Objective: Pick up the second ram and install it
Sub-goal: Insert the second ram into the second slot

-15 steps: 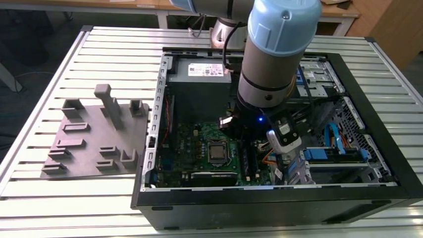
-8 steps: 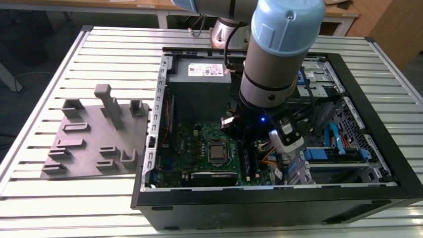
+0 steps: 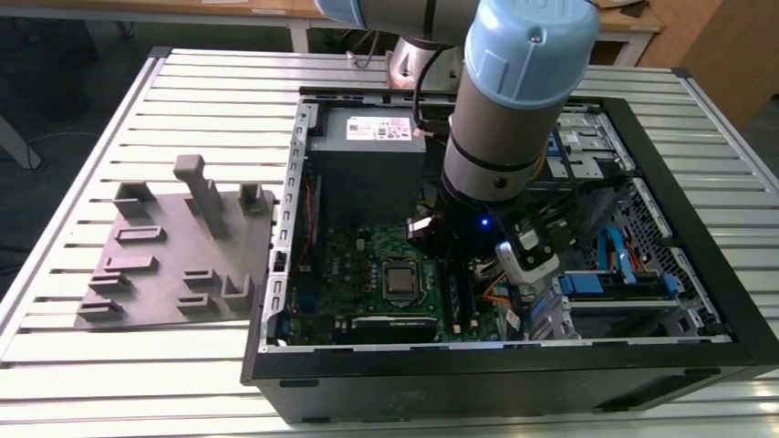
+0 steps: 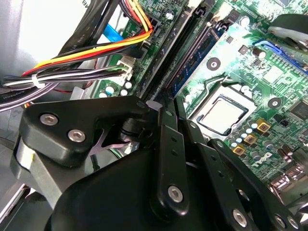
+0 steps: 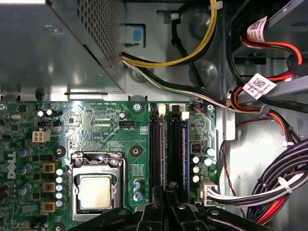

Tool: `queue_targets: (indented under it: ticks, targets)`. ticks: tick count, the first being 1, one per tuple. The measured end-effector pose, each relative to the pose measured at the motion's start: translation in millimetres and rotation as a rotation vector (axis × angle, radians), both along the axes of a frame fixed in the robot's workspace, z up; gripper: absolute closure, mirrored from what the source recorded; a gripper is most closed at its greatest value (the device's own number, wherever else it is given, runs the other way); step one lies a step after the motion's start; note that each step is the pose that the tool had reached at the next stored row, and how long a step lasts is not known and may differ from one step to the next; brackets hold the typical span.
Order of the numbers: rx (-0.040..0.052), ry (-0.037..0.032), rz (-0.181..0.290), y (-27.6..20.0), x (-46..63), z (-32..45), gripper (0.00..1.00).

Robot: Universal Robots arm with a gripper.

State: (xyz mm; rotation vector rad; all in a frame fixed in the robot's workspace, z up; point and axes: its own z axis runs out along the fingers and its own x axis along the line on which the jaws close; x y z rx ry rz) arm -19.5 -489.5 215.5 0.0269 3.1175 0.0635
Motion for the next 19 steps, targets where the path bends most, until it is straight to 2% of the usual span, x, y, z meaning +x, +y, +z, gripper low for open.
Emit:
queue_targets:
  ticks: [9,15,19]
  targets:
    - [0.0001,-0.0001,0.008,0.1,0.1,0.7,0.86]
    - [0.0002,0.0006,0.007,0.0,0.1,-4.4,0.86]
    - [0.0009,0.0007,0.008,0.1,0.1,-5.2,0.86]
